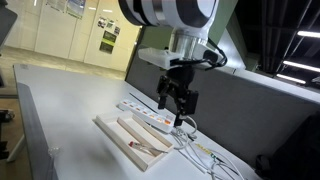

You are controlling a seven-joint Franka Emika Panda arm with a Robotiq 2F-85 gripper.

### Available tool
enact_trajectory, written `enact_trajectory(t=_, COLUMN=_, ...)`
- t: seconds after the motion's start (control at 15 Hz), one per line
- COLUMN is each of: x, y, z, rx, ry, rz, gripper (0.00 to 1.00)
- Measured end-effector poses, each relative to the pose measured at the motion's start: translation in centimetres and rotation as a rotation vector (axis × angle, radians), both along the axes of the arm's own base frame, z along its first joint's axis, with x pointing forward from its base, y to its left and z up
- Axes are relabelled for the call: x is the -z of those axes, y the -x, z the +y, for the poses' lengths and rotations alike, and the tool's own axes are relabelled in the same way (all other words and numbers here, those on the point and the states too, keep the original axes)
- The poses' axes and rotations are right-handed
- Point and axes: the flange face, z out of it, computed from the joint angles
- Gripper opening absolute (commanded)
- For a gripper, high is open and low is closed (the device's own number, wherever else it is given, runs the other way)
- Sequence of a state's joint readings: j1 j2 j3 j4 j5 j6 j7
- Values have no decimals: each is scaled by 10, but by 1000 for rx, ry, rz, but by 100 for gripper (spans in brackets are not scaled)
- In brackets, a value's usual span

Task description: Remove the silver object from the box and put it on the table

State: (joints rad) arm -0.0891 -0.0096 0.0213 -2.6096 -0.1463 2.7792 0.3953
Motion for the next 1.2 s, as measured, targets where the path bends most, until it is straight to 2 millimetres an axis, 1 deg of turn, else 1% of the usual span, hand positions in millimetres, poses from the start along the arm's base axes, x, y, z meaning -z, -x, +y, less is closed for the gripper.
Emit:
enact_trajectory(t=0.33, x=44, y=-18, z=7, rx=52, ry=11, rz=46, gripper=100)
enact_trajectory(t=0.67, x=84, y=-35, z=26, rx=43, ry=17, rz=97, gripper=100)
enact_trajectory(t=1.0, x=117, y=-41, z=44, rx=60, ry=9, rz=141, gripper=100)
enact_trajectory(t=1.2, x=134, y=-42, z=49, rx=76, ry=5, rz=165, gripper=100)
